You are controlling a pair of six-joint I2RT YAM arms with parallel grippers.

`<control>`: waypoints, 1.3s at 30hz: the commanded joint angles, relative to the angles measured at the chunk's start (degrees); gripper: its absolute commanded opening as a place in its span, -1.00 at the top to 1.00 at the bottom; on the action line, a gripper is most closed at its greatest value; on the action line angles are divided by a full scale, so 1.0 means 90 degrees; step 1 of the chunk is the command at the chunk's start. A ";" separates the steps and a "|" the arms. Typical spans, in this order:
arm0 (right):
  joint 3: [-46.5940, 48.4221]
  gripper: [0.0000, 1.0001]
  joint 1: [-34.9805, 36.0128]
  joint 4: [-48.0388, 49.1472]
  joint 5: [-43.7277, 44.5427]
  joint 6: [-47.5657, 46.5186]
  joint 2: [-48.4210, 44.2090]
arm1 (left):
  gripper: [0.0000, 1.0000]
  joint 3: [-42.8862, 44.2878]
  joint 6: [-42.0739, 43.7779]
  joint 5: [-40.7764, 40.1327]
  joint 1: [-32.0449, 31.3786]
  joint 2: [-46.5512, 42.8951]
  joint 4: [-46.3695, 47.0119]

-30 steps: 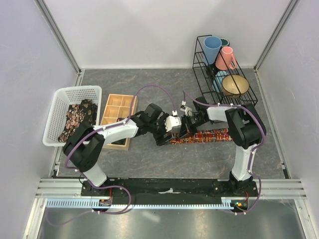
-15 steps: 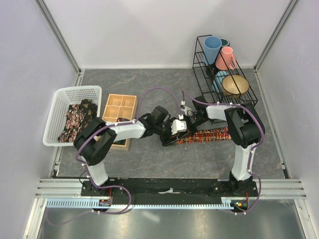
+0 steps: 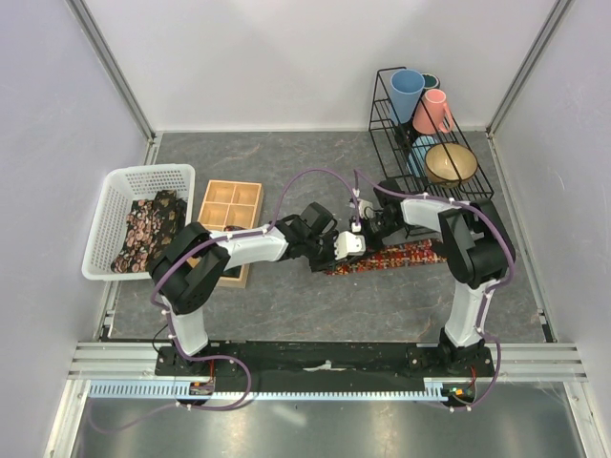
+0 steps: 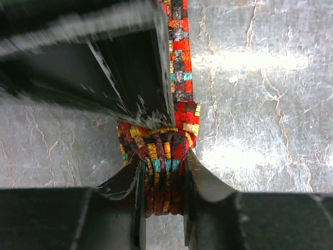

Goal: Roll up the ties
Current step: Roll the tie at the center of the board.

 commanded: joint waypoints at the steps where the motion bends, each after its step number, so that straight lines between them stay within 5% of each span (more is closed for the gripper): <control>1: 0.0078 0.12 -0.0153 -0.0200 0.0010 -0.0109 -0.0546 | 0.89 0.0167 0.0119 -0.0409 -0.0009 0.0060 -0.0627; 10: -0.0215 -0.08 -0.0056 0.0591 -0.0831 0.0652 -0.0390 | 0.92 0.0254 0.0100 -0.0429 -0.0009 0.0148 -0.0725; 15: -0.0263 -0.04 0.0013 0.1176 -0.0841 0.0993 -0.0039 | 0.91 0.0352 0.0051 -0.0410 -0.0009 0.0217 -0.0764; 20: -0.0322 0.21 0.0022 0.1500 -0.0802 0.1043 0.0176 | 0.89 0.0469 0.0012 -0.0341 -0.0009 0.0304 -0.0861; 23: -0.0361 0.74 0.0013 0.1364 -0.0423 0.0819 0.0284 | 0.78 0.0528 -0.0008 -0.0293 -0.0009 0.0324 -0.0891; 24: -0.0352 0.98 0.0013 0.1286 -0.0334 0.0770 0.0371 | 0.68 0.0518 -0.0008 -0.0244 -0.0009 0.0324 -0.0900; 29: -0.0293 1.00 -0.0046 0.0973 0.0231 0.0428 0.0470 | 0.50 0.0596 -0.0037 -0.0224 0.0001 0.0363 -0.0901; 39: -0.0235 1.00 -0.0134 0.0777 0.1257 0.0291 0.0509 | -0.60 0.0567 -0.0183 -0.0039 0.0079 0.0188 -0.0540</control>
